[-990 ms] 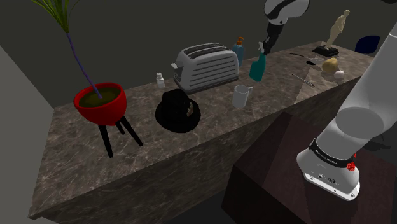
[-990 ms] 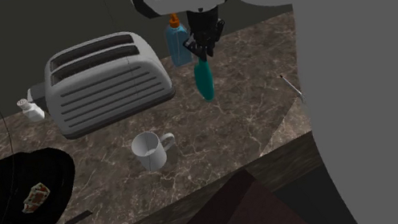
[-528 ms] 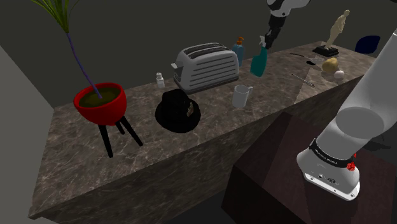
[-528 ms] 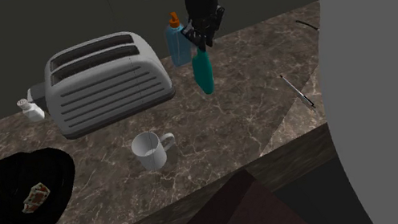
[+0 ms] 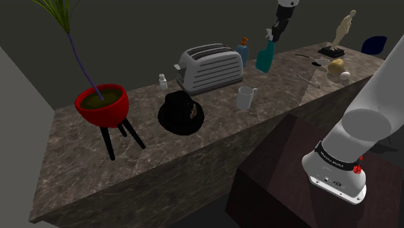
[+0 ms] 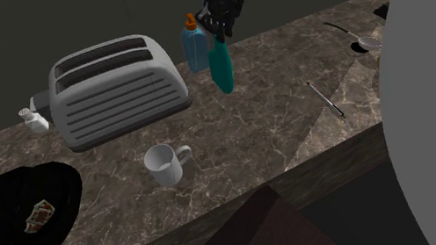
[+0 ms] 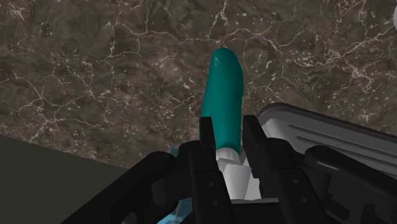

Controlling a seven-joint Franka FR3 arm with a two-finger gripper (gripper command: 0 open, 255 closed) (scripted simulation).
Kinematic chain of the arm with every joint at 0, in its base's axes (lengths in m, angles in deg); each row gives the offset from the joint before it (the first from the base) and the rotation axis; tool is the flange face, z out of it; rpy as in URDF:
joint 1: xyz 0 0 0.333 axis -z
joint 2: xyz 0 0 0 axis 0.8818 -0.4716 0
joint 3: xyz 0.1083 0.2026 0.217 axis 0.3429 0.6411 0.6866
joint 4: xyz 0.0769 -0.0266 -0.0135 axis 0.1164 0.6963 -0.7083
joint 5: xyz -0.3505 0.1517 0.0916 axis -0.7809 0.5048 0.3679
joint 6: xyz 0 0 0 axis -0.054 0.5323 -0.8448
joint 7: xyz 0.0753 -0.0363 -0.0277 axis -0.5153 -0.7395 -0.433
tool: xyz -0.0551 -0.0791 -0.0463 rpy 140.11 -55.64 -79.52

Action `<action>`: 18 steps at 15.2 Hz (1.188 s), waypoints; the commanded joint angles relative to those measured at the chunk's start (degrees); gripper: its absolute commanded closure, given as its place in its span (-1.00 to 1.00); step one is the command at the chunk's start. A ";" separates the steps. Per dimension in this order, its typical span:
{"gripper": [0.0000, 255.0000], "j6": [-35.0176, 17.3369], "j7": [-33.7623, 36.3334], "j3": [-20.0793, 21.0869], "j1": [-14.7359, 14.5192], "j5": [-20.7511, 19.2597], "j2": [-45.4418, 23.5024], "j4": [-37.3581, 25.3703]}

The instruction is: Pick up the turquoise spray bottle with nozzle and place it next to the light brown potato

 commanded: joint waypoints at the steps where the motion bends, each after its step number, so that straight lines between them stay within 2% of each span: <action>1: 1.00 1.60 -0.05 -0.02 0.02 0.01 0.00 -1.60; 18: 1.00 14.76 -0.42 -0.12 0.14 0.16 -0.18 -14.92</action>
